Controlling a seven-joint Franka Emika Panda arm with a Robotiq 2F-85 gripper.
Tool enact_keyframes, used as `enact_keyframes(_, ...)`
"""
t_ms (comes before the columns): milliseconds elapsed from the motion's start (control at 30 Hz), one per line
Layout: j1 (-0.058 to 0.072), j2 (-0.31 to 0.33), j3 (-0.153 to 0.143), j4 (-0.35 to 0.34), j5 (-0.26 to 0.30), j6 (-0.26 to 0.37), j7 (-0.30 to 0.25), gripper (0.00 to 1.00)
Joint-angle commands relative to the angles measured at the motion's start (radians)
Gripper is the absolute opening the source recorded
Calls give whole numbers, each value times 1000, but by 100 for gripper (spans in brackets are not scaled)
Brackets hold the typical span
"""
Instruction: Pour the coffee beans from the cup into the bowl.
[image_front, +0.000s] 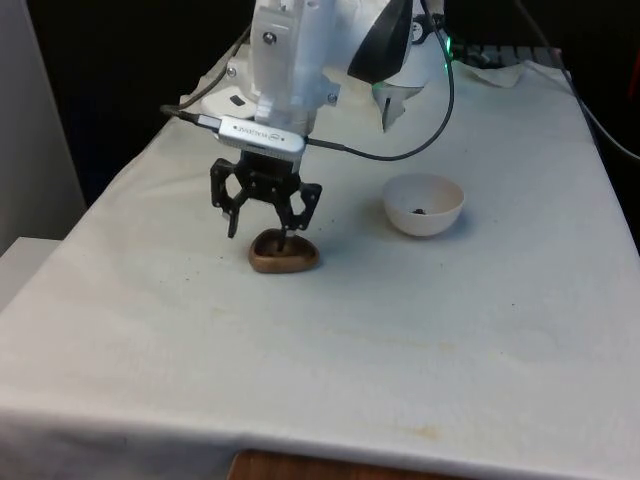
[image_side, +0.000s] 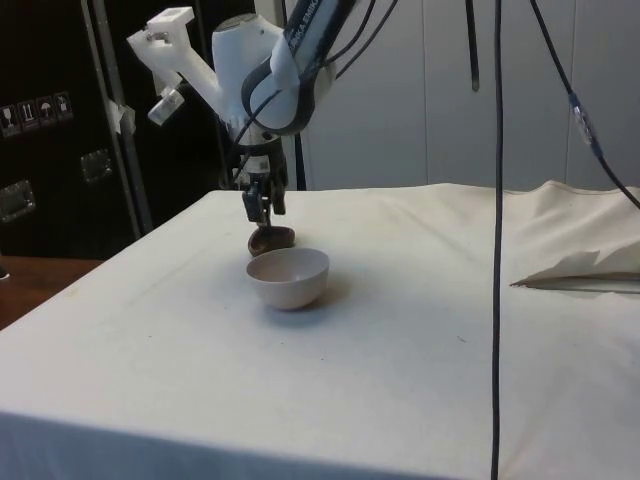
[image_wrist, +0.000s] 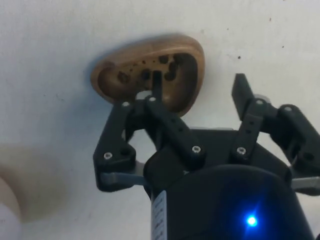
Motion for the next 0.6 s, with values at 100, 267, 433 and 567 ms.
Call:
enact_keyframes(100,-7,0,7,0,9,4,-10,87)
enact_keyframes(267,-3,-16,2,-1,6,-10,-11,100)
enact_keyframes(433,1,-43,-2,-2,5,-34,-15,100)
enact_keyframes(567,2,-67,-2,-1,5,-61,-20,100)
